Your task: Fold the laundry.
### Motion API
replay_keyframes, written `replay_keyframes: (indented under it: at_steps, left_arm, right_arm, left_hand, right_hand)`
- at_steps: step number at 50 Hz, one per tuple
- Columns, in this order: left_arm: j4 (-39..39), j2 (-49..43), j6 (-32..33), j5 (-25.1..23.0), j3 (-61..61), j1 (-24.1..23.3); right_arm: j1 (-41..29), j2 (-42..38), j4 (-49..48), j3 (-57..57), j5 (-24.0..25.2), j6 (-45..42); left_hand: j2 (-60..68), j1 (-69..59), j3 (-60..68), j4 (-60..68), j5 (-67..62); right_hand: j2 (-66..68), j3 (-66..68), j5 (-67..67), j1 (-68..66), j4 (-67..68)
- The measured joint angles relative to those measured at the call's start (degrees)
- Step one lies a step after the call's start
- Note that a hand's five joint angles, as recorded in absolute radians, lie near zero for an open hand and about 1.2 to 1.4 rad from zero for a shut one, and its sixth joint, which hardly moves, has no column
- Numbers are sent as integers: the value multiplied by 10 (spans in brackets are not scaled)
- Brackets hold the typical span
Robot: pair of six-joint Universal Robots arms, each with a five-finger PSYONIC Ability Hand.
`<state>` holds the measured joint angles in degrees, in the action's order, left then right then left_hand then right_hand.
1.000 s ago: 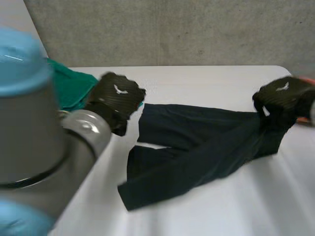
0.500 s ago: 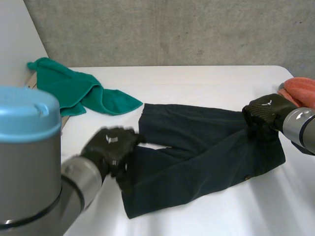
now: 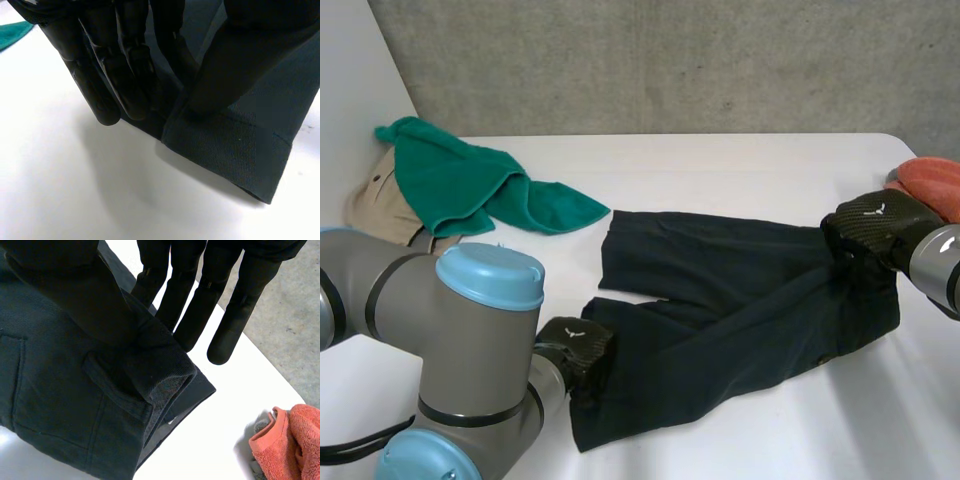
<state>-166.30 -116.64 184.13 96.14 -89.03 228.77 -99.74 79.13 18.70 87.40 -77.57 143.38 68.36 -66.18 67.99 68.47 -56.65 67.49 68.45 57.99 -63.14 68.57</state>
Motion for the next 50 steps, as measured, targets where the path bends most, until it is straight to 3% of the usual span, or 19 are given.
replay_keyframes:
  at_steps: [11, 25, 30, 34, 40, 42, 43, 45, 48, 50]
  left_arm:
    - [43, 92, 28, 5, -26, -8]
    - [-26, 155, 41, 5, 13, 0]
    - [-106, 84, 52, 6, 89, 1]
    - [-161, -12, 92, 6, 182, 4]
    - [-182, -132, 149, 7, 306, 15]
    - [-173, -149, 148, 8, 324, 15]
    - [-167, -151, 144, 9, 327, 14]
    - [-149, -141, 121, 10, 327, 13]
    - [-125, -119, 92, 11, 318, 12]
    - [-100, -99, 69, 12, 309, 11]
  right_arm:
    - [20, 35, 63, 33, 3, -100]
    - [36, 70, 60, 32, 32, -99]
    - [40, 53, -3, 15, 37, -62]
    - [42, -14, -80, -13, 34, -13]
    - [38, -106, -138, -63, 17, 35]
    - [38, -126, -145, -73, 9, 43]
    - [38, -130, -146, -75, 7, 45]
    - [38, -140, -151, -76, 1, 48]
    - [38, -141, -158, -70, -2, 49]
    - [39, -135, -168, -62, -2, 48]
  left_hand:
    - [1, 0, 0, 0, 0]
    - [2, 0, 1, 0, -4]
    - [3, 0, 3, 1, -4]
    - [3, 0, 3, 2, -4]
    - [3, 0, 3, 3, -4]
    - [-122, 119, -113, -117, 103]
    - [-122, 119, -113, -117, 103]
    - [-381, 411, -374, -383, 366]
    - [-488, 486, -482, -494, 476]
    - [-493, 486, -488, -500, 483]
  right_hand:
    - [0, 0, 0, 0, 0]
    - [0, 0, 0, 0, 0]
    - [0, 0, 0, 0, 0]
    - [0, 0, 0, 0, 0]
    - [0, 0, 0, 0, 0]
    - [0, 0, 0, 0, 0]
    - [0, 0, 0, 0, 0]
    - [0, 0, 0, 0, 0]
    - [0, 0, 0, 0, 0]
    - [0, 0, 0, 0, 0]
